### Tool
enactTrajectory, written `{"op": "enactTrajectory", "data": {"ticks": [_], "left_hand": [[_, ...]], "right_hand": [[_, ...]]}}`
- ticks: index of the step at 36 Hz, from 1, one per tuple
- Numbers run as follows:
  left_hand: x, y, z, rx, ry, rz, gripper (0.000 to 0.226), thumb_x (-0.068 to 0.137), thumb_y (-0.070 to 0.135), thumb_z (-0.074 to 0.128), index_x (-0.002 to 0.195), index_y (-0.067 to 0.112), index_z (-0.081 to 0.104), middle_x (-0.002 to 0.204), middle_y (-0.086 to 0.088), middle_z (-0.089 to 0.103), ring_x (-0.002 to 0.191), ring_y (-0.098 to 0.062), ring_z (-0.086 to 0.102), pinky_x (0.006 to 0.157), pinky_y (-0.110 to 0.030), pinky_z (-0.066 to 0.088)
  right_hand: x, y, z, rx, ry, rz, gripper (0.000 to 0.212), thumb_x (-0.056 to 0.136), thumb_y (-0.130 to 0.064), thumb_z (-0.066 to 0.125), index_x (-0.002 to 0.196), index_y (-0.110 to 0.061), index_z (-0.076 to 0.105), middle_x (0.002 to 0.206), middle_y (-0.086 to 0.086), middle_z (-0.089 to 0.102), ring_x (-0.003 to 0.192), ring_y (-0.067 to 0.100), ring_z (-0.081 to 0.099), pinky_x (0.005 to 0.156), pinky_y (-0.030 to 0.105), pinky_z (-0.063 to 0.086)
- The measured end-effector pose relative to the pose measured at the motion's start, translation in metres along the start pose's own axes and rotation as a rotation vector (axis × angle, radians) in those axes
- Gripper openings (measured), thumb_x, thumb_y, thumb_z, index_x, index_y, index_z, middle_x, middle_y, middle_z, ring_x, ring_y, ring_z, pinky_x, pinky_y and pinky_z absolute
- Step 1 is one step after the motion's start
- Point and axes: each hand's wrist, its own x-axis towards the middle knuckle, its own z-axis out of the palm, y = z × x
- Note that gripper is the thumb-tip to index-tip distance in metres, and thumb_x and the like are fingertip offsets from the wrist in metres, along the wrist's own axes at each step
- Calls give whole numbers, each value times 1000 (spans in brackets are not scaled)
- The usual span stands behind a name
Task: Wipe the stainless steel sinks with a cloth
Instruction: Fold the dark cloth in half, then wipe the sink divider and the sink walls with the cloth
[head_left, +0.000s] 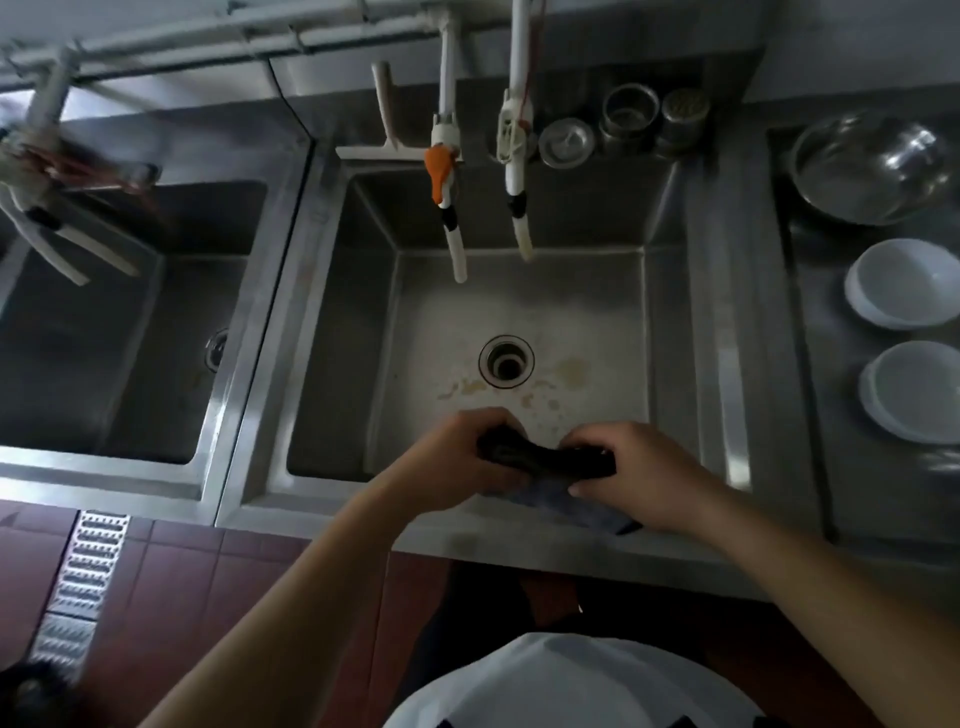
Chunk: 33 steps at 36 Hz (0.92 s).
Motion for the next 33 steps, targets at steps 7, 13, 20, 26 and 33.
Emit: {"op": "enactTrajectory", "data": {"ticks": [7,13,20,26,33], "left_hand": [[14,-38,-56,40,44,57,27,75,15,78,99,25,70,88,5,70,82,-11,66,78,-43,57],[42,-99,-154,543,123,-142,74,86,54,66,148,43,29,153,0,40,141,-27,36,111,-43,35],[67,-201,-257,759,510,-278,79,97,64,31,153,40,-20,163,-4,-25,148,-30,-24,120,-49,-11],[78,-232,-254,729,636,-239,63,99,65,13,154,45,-11,166,-1,-12,152,-25,-18,124,-48,-1],[80,-234,-255,686,680,-207,62,99,61,24,156,46,2,167,3,-4,153,-21,-13,124,-45,1]], "right_hand": [[74,-45,32,-76,-130,83,31,78,-39,77,107,-36,64,97,-12,68,90,10,63,78,31,51],[164,-71,77,105,-87,229,20,91,-22,69,76,-30,59,81,-4,67,77,8,61,61,24,40],[267,-77,118,170,29,332,12,97,-13,59,108,-14,65,101,4,68,96,22,63,74,28,45],[378,-84,104,78,83,365,22,98,-16,51,112,-26,66,99,2,67,90,23,63,72,31,49],[491,-93,85,-356,335,162,55,98,-8,45,147,-31,44,141,11,55,125,35,53,94,39,46]]}}
